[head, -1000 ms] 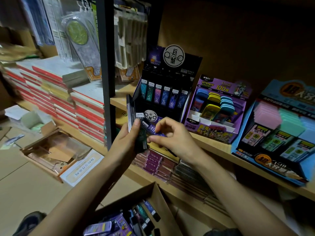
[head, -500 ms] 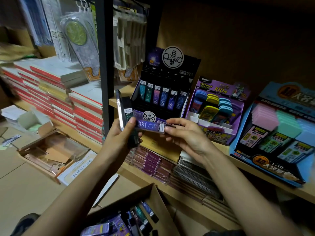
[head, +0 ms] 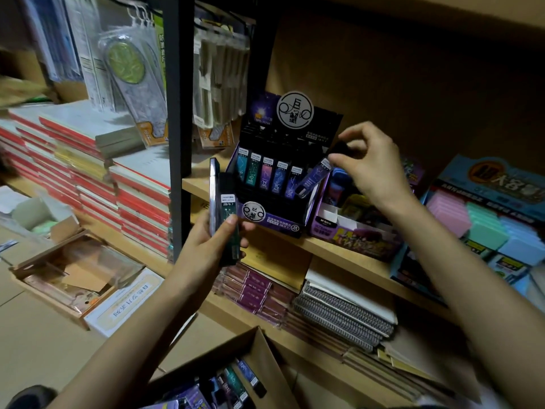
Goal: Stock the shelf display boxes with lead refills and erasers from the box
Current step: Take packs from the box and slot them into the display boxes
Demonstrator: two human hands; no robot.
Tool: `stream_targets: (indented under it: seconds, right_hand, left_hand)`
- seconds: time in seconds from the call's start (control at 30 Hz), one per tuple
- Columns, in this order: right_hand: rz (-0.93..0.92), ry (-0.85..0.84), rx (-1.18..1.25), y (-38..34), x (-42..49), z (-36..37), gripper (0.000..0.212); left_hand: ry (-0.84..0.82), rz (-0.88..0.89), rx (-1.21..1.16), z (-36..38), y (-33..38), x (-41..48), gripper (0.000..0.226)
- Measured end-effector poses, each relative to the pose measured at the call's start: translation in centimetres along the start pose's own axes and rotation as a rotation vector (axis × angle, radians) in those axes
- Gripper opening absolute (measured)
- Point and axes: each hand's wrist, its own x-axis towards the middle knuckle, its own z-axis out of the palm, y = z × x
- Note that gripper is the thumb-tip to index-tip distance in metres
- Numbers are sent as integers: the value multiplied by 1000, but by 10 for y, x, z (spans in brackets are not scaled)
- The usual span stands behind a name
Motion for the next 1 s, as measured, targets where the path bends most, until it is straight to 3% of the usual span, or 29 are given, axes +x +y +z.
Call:
stream_targets:
  seconds: [0.23,0.47,0.87,0.93,1.0]
  right_hand:
    - [-196,-124,-365,10,17,22,28]
    - [-165,-207,-323,15,24,23,26]
    - [-246,-126,-668,13,27,27,25]
    - [-258,-80,-557,1,6,30,24]
    - [-113,-160,-209,-11,-26,39,19]
  left_hand:
    - [-13,-9,-3,2,-2,0,23]
    - [-33,-10,-1,0,-2,-1,27]
    - [-71,14,40,2,0,-3,36]
    - [-98,2,37,4,0,-5,34]
    - [-128,-16,45,6,-1,-8,29]
